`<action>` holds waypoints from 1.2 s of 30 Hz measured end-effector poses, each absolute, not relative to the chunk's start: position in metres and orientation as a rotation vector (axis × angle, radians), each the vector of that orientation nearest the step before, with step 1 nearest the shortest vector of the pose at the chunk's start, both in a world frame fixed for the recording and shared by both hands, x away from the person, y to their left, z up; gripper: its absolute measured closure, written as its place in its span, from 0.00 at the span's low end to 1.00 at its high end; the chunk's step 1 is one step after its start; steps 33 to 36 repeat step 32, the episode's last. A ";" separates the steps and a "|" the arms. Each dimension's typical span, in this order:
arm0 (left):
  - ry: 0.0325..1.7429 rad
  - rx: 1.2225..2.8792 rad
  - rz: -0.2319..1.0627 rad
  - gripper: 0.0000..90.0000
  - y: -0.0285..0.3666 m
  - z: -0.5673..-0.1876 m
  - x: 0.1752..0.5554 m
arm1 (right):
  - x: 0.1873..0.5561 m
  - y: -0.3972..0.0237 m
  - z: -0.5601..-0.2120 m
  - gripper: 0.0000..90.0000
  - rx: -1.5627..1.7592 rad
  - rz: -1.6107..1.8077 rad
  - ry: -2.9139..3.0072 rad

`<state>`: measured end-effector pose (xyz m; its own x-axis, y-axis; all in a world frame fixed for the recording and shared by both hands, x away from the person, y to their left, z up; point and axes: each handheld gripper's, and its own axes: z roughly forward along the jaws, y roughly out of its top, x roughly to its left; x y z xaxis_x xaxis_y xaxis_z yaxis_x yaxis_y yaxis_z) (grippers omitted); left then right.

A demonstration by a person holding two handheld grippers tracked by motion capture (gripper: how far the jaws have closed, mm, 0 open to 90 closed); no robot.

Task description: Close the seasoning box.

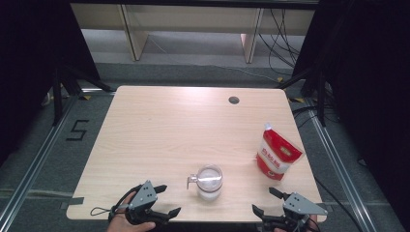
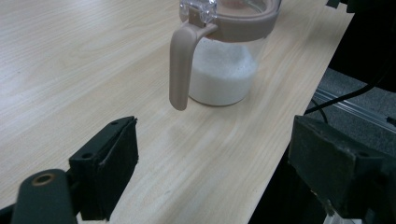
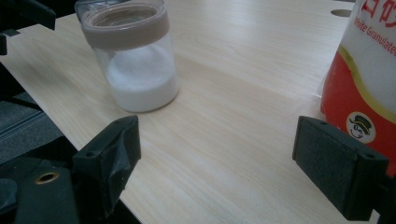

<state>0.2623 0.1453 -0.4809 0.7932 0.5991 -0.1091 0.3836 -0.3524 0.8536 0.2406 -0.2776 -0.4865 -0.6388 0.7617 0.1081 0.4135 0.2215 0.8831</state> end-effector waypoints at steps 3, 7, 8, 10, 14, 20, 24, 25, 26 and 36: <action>0.729 1.986 0.273 0.17 0.146 -0.483 0.261 | 0.243 -0.278 -0.488 0.18 1.047 1.388 2.152; 0.729 1.997 0.271 0.17 0.148 -0.485 0.259 | 0.244 -0.277 -0.490 0.18 1.021 1.371 2.177; 0.730 2.008 0.275 0.17 0.150 -0.485 0.258 | 0.244 -0.277 -0.490 0.18 1.027 1.364 2.176; 0.741 2.010 0.274 0.17 0.152 -0.485 0.256 | 0.245 -0.277 -0.492 0.18 1.019 1.344 2.193; 0.726 2.006 0.282 0.17 0.155 -0.487 0.257 | 0.245 -0.278 -0.493 0.18 1.019 1.340 2.191; 0.752 2.011 0.265 0.17 0.153 -0.489 0.257 | 0.245 -0.277 -0.494 0.18 1.015 1.328 2.199; 0.745 2.021 0.272 0.17 0.153 -0.489 0.258 | 0.245 -0.277 -0.494 0.18 1.012 1.321 2.202; 0.743 2.024 0.281 0.17 0.154 -0.489 0.258 | 0.245 -0.277 -0.495 0.18 1.008 1.315 2.204; 0.754 2.009 0.269 0.17 0.153 -0.490 0.258 | 0.244 -0.277 -0.495 0.18 1.024 1.317 2.201; 0.757 2.038 0.279 0.17 0.155 -0.490 0.260 | 0.246 -0.278 -0.495 0.18 0.993 1.289 2.210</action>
